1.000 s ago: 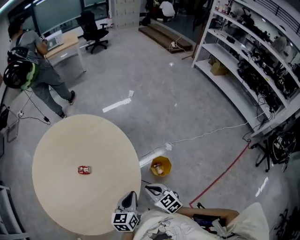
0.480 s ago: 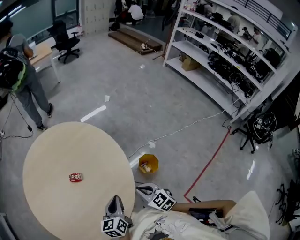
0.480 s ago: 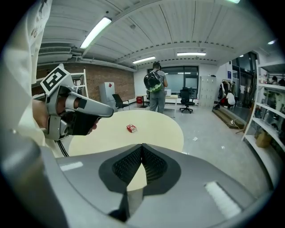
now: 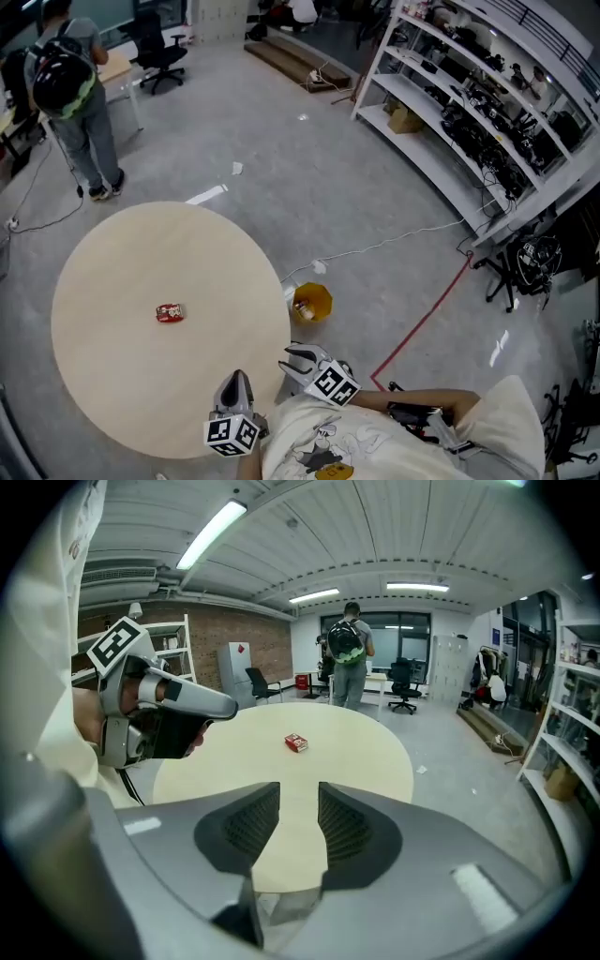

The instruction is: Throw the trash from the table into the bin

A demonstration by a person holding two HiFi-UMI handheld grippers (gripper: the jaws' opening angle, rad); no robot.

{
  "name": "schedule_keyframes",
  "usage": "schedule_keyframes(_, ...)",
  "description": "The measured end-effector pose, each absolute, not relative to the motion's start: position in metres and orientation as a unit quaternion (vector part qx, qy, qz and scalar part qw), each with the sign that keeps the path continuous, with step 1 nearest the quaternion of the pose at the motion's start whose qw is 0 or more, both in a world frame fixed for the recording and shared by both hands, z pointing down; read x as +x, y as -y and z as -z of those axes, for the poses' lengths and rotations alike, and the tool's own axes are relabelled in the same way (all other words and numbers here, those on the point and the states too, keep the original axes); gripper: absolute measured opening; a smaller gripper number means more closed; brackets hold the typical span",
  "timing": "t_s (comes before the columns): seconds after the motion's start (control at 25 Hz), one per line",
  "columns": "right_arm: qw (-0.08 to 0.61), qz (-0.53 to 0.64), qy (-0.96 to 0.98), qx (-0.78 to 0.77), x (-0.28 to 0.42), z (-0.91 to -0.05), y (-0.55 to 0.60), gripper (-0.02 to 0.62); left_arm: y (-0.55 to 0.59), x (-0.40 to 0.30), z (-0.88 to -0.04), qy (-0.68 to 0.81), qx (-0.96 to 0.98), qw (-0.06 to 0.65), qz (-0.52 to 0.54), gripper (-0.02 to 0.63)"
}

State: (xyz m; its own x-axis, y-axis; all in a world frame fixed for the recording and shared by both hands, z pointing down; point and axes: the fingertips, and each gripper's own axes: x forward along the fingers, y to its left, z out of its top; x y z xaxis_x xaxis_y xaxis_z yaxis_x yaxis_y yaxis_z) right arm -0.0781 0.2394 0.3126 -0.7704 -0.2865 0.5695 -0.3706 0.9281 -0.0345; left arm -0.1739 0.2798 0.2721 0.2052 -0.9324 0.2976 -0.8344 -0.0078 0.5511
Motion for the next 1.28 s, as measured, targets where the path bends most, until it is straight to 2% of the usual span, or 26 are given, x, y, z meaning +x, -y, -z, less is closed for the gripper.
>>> schedule_keyframes(0.24, 0.291, -0.072, 0.946, 0.122, -0.091, -0.321, -0.238, 0.127, -0.292, -0.174, -0.285, 0.663, 0.671, 0.325, 0.068, 0.008)
schedule_keyframes(0.76, 0.292, -0.064, 0.954, 0.019, -0.173, -0.328, -0.152, 0.123, -0.248, -0.222, -0.287, 0.758, 0.565, 0.317, 0.076, 0.008)
schedule_keyframes(1.04, 0.311, -0.046, 0.947, -0.072, -0.212, -0.352, -0.151, 0.181, -0.253, -0.233, -0.297, 0.801, 0.497, 0.323, 0.082, 0.008)
schedule_keyframes(1.28, 0.318, 0.004, 0.94, -0.125, -0.254, -0.37, -0.14, 0.195, -0.259, -0.246, -0.293, 0.825, 0.454, 0.326, 0.08, 0.008)
